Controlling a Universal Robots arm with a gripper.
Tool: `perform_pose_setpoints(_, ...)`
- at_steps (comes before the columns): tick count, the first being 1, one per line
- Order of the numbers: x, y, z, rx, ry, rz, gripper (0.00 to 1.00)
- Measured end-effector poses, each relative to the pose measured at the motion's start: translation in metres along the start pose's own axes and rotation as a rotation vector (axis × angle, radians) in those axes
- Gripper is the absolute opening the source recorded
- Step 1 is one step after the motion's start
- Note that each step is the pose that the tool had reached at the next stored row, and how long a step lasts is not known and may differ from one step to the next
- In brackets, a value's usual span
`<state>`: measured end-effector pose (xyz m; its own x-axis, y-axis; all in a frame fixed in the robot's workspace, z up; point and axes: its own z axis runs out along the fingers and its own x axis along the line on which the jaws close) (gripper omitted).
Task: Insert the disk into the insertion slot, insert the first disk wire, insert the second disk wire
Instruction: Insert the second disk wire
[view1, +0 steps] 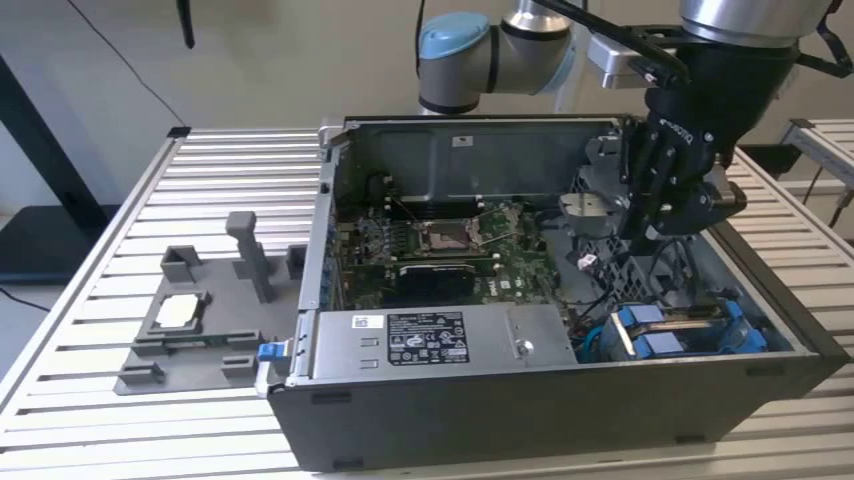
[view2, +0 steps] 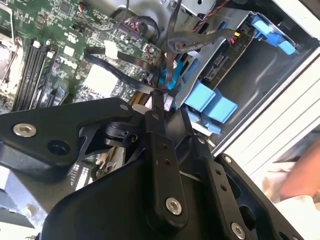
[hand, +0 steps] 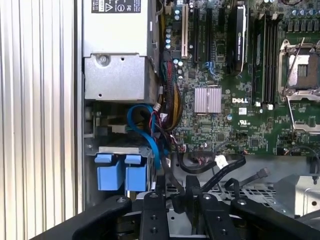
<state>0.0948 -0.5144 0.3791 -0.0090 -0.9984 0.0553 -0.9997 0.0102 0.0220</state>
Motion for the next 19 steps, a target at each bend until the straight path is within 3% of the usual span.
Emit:
perform_pose_setpoints(3,0.0000,0.0001,0.0001,0.0001,0.0000,0.000,0.29)
perform_pose_setpoints(5,0.0000,0.0001,0.0002,0.0001,-0.0001,0.000,0.16)
perform_pose_setpoints(11,0.0036,-0.0009,0.0010,-0.0009,-0.0002,0.000,0.16)
perform_pose_setpoints(19,0.0147,-0.0056,0.0059,-0.0185,-0.0005,0.001,0.16)
